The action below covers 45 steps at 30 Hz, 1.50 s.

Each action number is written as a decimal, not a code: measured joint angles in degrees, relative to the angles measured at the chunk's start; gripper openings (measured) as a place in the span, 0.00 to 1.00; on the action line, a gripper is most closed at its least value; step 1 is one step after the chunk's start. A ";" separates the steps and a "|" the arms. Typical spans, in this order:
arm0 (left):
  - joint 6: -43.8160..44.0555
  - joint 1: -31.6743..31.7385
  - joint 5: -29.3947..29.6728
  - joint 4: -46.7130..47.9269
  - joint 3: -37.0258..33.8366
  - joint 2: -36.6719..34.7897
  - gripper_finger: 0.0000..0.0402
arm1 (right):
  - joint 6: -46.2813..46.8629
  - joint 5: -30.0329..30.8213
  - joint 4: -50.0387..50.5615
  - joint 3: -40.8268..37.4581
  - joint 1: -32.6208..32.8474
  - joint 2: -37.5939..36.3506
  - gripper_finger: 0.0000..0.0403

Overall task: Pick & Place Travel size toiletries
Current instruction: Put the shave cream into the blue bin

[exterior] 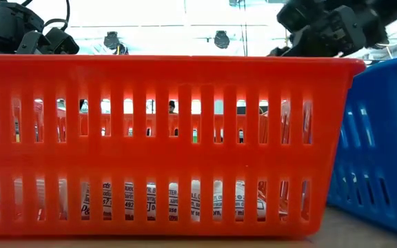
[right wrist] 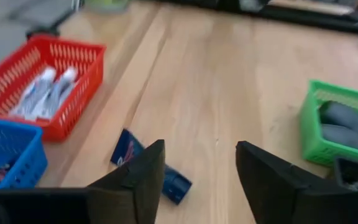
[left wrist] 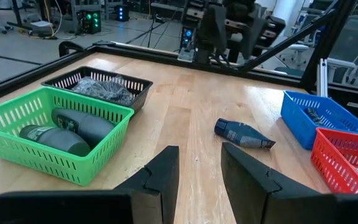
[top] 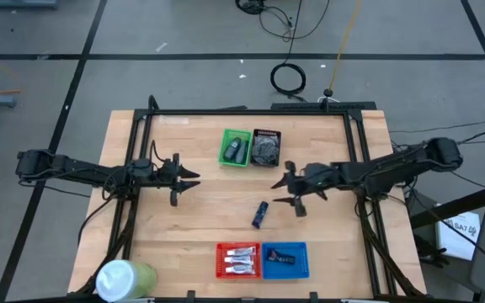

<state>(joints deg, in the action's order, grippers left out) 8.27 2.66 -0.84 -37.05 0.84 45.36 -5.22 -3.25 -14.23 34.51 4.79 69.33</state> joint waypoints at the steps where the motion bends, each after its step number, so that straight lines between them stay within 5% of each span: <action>1: 0.00 -0.01 0.00 0.01 0.00 -0.01 0.29 | -0.75 0.01 2.53 2.31 0.38 1.59 0.48; 9: 0.11 -0.01 -0.02 0.01 0.00 0.00 0.29 | -8.62 -0.80 13.29 12.97 2.98 13.54 0.61; 17: 0.19 -0.01 0.36 -0.23 0.00 -0.02 0.29 | -9.14 -12.46 13.08 15.88 0.92 18.71 0.61; 25: 1.15 -0.02 1.40 -0.43 0.00 0.00 0.29 | -10.55 -10.34 12.16 15.90 0.45 19.01 0.60; 36: 4.12 -0.01 1.49 -0.47 0.00 0.00 0.29 | -11.91 -8.56 7.38 16.48 2.06 31.22 0.56; 45: 4.17 -0.02 1.47 -0.08 0.00 -0.01 0.29 | -10.85 -8.63 6.81 16.44 1.90 33.04 0.52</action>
<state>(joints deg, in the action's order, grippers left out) 12.45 2.63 0.63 -37.12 0.84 45.36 -16.07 -11.88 -7.43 50.95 6.69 102.37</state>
